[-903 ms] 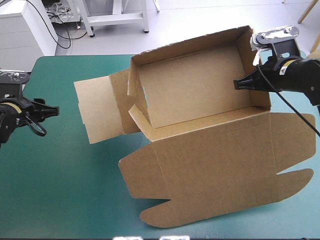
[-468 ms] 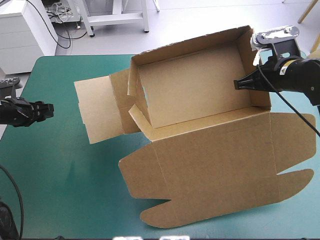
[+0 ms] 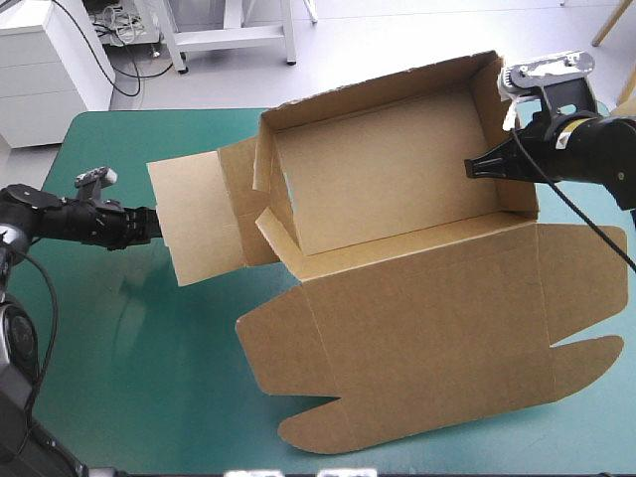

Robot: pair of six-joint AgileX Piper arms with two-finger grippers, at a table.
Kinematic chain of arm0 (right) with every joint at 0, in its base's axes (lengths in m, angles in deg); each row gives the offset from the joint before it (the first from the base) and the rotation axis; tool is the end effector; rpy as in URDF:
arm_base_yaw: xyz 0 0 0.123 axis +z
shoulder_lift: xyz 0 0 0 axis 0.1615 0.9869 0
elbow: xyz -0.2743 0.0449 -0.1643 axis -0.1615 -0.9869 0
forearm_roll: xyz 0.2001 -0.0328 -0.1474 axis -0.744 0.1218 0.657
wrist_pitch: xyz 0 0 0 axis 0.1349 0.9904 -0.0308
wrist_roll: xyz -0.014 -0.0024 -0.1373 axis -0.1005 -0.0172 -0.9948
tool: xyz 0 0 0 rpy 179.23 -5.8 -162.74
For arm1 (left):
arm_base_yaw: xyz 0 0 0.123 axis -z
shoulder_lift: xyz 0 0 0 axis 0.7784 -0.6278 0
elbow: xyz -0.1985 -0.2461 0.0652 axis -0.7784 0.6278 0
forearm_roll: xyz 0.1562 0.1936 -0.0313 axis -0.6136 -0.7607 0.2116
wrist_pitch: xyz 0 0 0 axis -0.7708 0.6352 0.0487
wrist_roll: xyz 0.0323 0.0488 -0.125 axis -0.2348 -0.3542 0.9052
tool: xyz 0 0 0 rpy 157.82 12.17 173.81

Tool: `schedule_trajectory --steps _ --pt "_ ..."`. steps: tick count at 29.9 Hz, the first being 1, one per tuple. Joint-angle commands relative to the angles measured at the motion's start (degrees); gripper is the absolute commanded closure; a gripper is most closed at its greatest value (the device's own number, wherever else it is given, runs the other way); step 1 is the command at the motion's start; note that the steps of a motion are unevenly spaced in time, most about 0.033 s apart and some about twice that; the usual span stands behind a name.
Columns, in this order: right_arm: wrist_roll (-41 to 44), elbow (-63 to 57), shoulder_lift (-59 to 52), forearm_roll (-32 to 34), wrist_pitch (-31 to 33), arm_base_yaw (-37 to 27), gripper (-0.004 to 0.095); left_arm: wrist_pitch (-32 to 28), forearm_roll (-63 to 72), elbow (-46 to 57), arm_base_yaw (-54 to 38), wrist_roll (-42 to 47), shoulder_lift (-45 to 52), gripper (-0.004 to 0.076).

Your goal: Fold the box

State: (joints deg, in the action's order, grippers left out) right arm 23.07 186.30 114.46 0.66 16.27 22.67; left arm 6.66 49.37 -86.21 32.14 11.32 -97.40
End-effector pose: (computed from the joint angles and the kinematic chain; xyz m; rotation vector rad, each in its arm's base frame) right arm 0.2685 0.0568 0.5021 -0.2967 2.2481 0.0401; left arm 0.3828 0.0404 0.2462 0.0286 2.5718 -0.7525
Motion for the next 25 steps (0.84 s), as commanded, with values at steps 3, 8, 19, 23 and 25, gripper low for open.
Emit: schedule_trajectory --steps 3,8,19,23,25 --pt "0.3 1.8 -1.8 -0.4 -3.8 -0.2 0.0929 -0.2 18.6 -1.3 5.6 -8.9 1.0 0.0323" --pt "1.7 1.8 -0.7 -1.0 -3.9 -0.2 0.0930 -1.2 26.1 -1.3 11.2 -13.9 1.0 0.0323" --pt "2.0 1.8 4.1 -1.3 -4.0 -0.2 0.0929 9.1 35.2 -1.3 15.5 -19.6 2.0 0.0323" --pt "2.0 1.8 6.4 -2.0 -4.3 -0.2 0.0929 9.6 37.5 -1.3 15.6 -20.3 4.9 0.0323" --pt "2.0 1.8 7.4 -2.5 -4.4 -0.2 0.0929 10.0 38.5 -1.3 15.6 -20.7 6.5 0.0323"
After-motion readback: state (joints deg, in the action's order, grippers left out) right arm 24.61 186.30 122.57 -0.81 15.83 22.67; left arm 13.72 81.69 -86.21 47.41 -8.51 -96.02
